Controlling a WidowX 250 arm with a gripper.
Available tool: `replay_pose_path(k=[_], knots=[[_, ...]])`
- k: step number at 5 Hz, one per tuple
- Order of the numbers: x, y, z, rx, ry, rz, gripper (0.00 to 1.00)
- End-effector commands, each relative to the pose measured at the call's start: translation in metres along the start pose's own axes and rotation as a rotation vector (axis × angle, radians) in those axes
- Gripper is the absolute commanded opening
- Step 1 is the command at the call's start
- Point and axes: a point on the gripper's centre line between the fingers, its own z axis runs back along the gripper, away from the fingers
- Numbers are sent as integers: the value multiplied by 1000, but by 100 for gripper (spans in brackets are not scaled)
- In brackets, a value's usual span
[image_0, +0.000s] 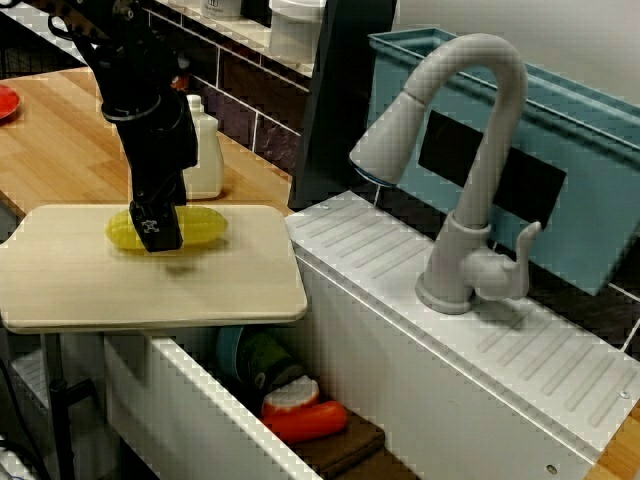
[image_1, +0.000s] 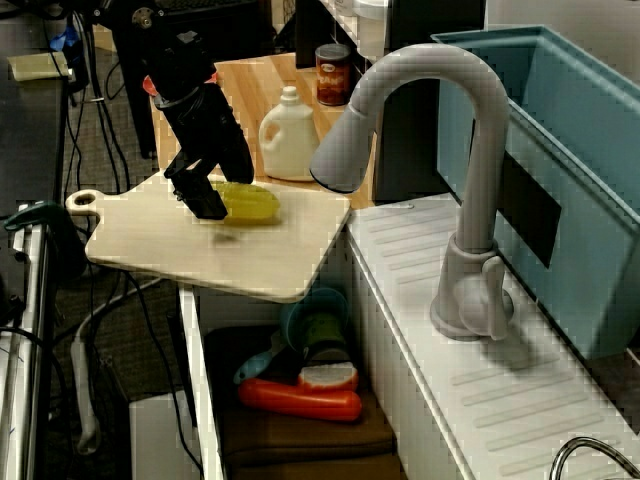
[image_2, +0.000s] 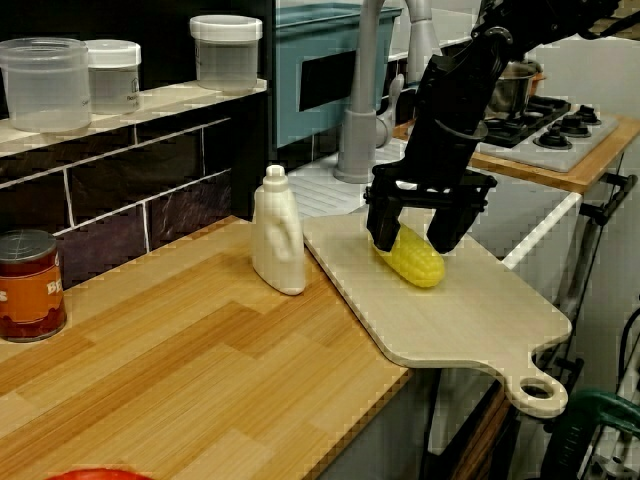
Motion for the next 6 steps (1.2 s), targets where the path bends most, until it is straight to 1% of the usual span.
replay_pose_path(k=[1, 2, 3, 4, 6], knots=[[-5, 3, -7, 17, 1, 10, 100], [-6, 0, -15, 18, 14, 11, 100], [-6, -1, -17, 15, 15, 13, 0], [-6, 3, -11, -2, 4, 24, 0], [-7, 15, 15, -43, -38, 52, 0]])
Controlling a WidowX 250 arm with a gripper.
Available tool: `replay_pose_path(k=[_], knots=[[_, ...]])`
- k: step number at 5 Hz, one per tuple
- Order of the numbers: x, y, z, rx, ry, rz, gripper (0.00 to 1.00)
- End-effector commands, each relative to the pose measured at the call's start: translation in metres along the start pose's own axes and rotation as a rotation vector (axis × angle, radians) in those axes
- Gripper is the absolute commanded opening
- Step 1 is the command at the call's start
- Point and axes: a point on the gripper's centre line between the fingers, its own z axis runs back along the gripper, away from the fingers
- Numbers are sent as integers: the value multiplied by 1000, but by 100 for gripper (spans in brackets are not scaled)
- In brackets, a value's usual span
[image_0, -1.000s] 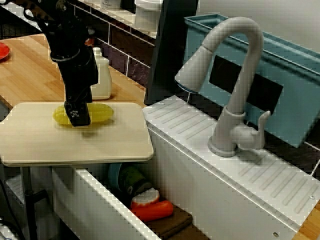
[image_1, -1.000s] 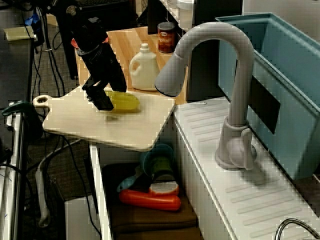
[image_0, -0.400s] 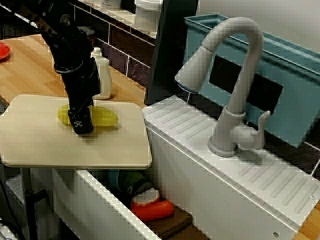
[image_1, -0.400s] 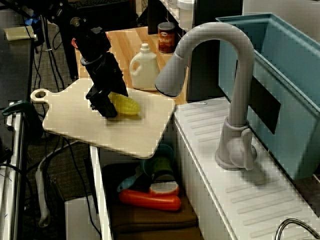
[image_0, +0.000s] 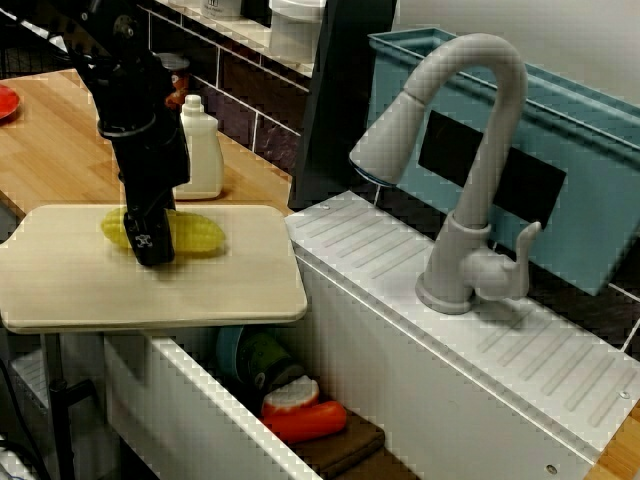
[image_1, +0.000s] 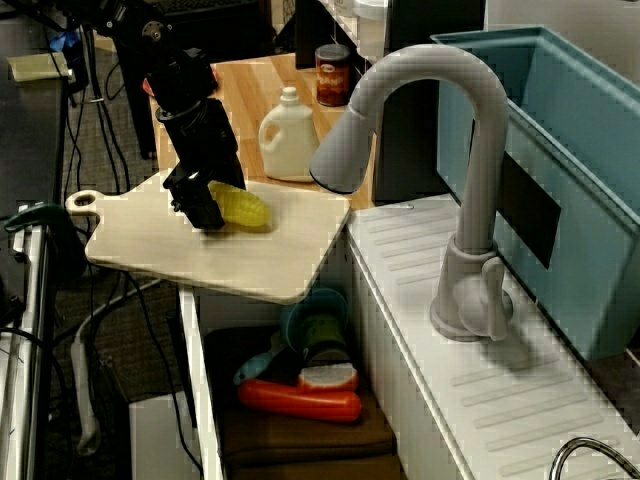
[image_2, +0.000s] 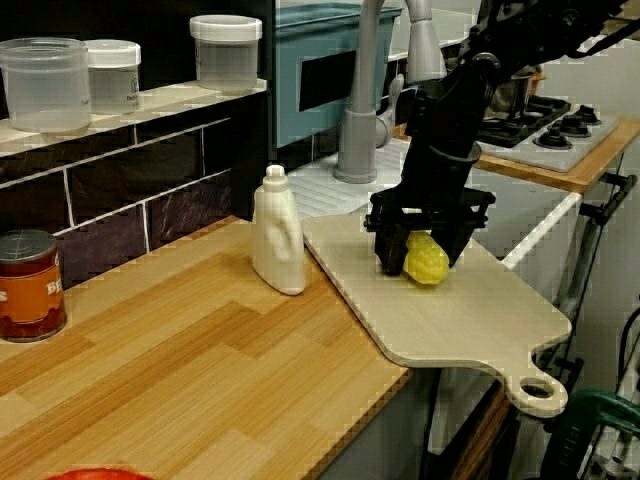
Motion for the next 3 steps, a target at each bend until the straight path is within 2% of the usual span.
replay_pose_path(k=[1, 3], knots=[[5, 21, 42, 15, -81, 9, 0], [3, 33, 59, 16, -113, 41, 0]])
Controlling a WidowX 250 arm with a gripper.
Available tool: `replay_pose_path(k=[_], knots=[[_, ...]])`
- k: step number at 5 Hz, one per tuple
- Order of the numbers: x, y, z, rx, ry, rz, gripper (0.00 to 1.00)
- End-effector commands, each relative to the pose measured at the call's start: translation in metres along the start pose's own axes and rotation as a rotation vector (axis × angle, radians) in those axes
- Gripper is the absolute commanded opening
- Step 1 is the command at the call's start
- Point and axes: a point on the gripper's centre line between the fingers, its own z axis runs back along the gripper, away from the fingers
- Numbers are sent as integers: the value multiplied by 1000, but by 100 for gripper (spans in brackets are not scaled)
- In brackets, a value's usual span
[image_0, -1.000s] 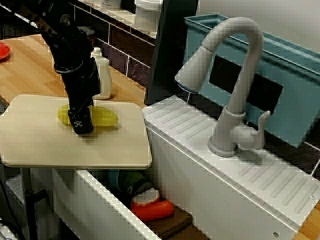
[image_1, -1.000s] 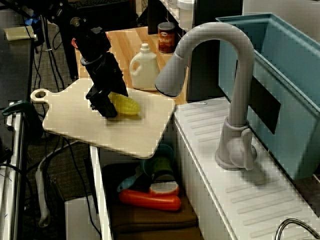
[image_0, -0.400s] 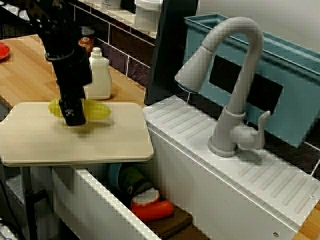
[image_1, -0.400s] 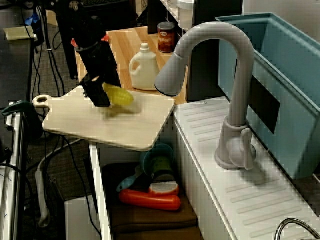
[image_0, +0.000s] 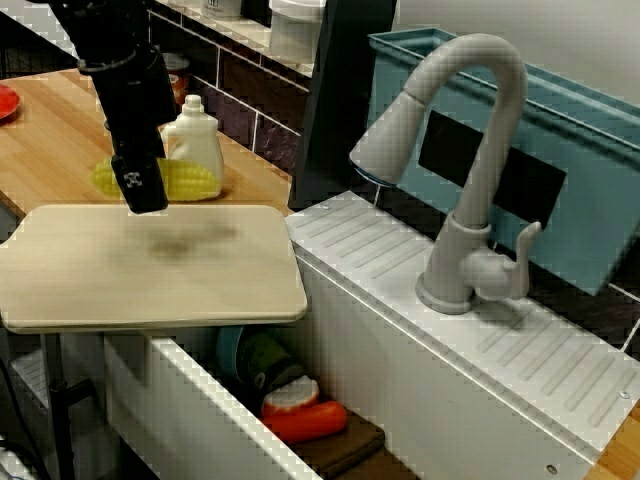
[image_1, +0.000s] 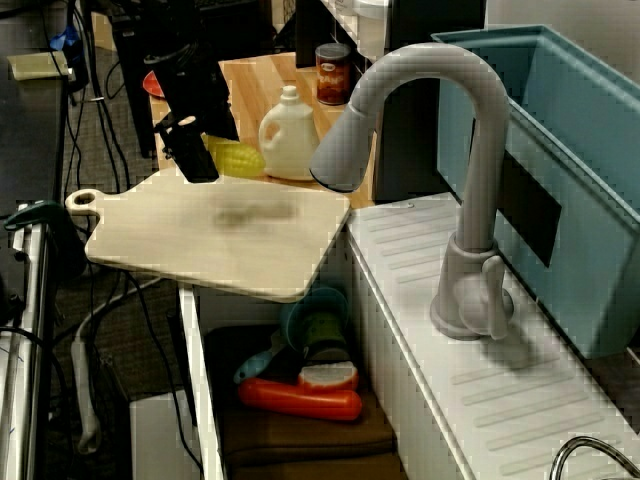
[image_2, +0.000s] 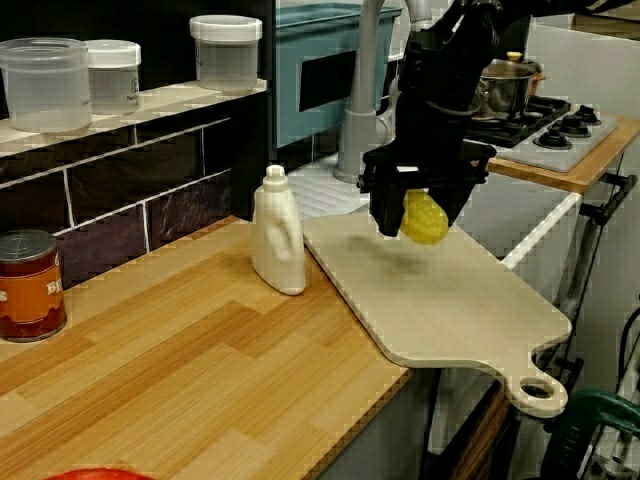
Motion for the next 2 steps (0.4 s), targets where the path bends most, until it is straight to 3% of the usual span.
replay_pose_path(k=[1, 2], knots=[[-3, 25, 28, 76, -67, 38, 0], [-10, 34, 35, 96, -86, 74, 0]])
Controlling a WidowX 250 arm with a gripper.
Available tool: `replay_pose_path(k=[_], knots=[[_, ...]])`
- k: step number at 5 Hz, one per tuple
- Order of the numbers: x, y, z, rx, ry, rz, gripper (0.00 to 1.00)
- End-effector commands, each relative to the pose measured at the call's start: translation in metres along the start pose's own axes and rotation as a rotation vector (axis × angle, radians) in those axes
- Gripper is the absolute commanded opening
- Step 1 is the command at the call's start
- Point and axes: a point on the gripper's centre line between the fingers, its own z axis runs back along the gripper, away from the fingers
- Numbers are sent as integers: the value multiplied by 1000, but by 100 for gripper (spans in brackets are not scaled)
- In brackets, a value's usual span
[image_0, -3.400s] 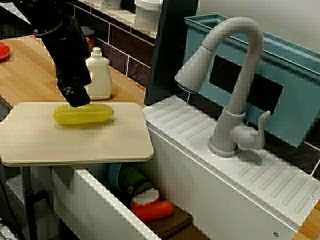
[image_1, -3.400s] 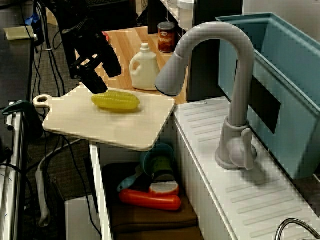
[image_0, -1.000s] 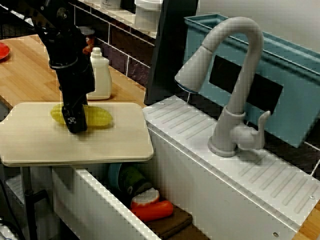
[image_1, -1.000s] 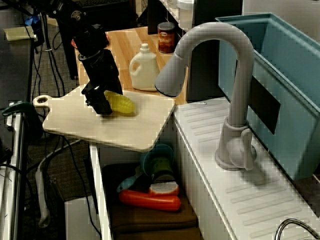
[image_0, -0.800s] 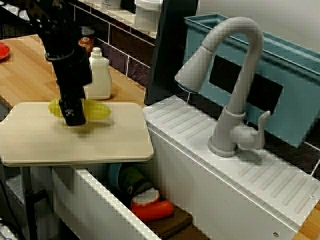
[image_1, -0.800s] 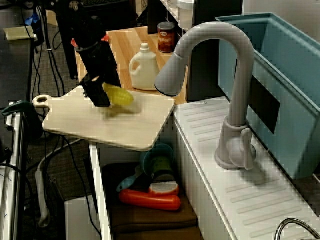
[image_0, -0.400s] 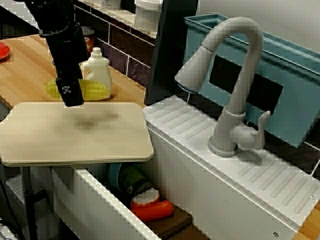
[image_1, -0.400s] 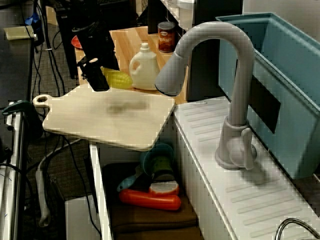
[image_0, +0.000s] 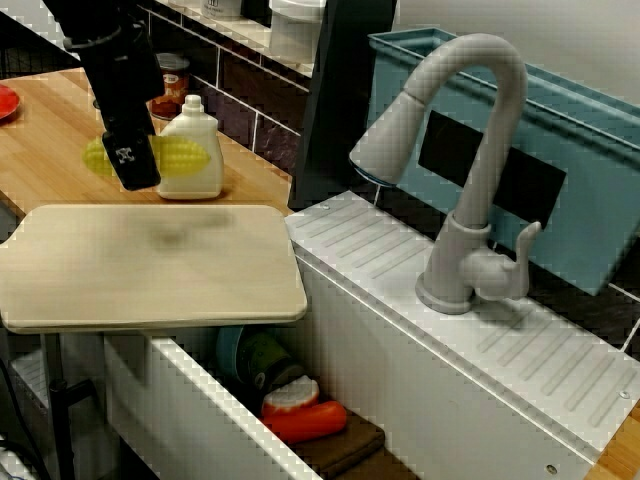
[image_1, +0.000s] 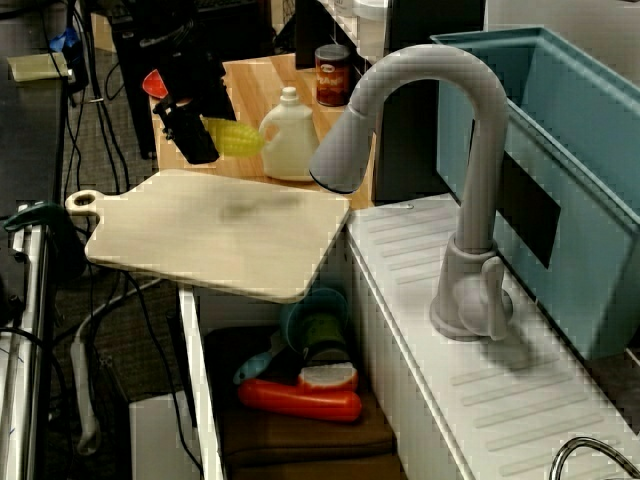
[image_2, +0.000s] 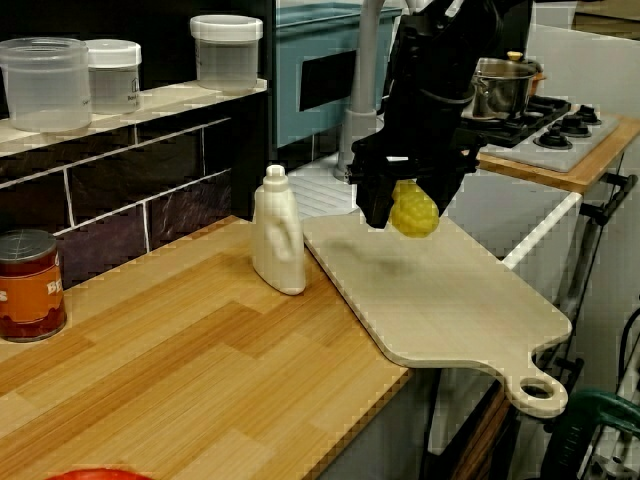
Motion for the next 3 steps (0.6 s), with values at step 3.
replay_pose_path(k=[3], knots=[[-26, 67, 42, 94, -100, 185, 0]])
